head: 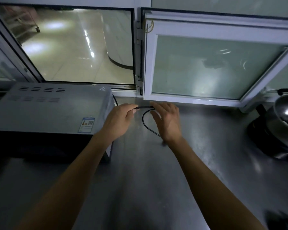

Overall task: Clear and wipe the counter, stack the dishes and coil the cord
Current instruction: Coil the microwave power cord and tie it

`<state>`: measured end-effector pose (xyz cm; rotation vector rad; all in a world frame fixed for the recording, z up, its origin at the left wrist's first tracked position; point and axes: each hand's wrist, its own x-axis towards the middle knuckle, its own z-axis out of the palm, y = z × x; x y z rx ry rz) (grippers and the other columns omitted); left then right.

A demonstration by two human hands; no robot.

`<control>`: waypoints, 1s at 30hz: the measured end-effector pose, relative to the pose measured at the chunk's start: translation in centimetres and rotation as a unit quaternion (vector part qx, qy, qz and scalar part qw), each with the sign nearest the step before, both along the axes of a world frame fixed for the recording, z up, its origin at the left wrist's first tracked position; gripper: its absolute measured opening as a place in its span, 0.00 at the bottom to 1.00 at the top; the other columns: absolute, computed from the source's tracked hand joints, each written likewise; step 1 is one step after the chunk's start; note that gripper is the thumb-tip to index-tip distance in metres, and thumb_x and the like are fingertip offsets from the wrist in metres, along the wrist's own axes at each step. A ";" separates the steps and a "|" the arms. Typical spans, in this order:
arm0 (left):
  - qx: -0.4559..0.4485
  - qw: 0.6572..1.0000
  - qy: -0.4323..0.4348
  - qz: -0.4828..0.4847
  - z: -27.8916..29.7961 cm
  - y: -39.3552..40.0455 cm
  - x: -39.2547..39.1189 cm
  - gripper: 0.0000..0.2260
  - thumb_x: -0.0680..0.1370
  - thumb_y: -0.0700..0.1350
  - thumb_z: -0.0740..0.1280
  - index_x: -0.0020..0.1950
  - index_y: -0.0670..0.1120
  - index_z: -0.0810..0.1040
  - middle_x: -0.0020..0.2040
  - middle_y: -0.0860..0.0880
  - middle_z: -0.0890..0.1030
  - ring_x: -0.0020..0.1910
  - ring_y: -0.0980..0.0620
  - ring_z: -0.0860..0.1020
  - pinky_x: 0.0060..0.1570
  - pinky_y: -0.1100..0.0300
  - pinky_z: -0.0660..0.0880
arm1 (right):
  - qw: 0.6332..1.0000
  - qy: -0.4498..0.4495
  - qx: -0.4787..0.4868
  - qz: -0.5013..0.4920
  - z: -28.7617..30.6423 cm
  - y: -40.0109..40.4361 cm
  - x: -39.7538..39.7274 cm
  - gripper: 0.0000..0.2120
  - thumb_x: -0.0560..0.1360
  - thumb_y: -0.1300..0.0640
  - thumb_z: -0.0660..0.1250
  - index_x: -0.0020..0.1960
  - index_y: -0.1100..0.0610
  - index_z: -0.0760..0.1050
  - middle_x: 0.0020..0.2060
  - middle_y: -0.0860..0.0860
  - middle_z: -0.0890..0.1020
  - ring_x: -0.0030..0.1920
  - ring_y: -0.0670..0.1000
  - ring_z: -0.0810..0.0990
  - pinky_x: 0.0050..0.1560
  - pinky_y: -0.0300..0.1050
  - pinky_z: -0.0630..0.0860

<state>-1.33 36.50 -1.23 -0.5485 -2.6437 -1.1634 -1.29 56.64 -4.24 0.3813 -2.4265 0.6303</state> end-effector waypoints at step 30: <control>-0.028 0.999 0.027 0.003 -2.8 -0.3 -1.8 0.15 0.85 0.46 0.58 0.71 0.45 0.71 0.54 0.45 0.81 0.51 0.46 0.80 0.51 0.60 0.74 | 0.892 -0.080 -0.437 0.087 11.0 -3.4 1.4 0.07 0.78 0.65 0.67 0.52 0.56 0.81 0.42 0.42 0.83 0.44 0.45 0.80 0.49 0.49 0.79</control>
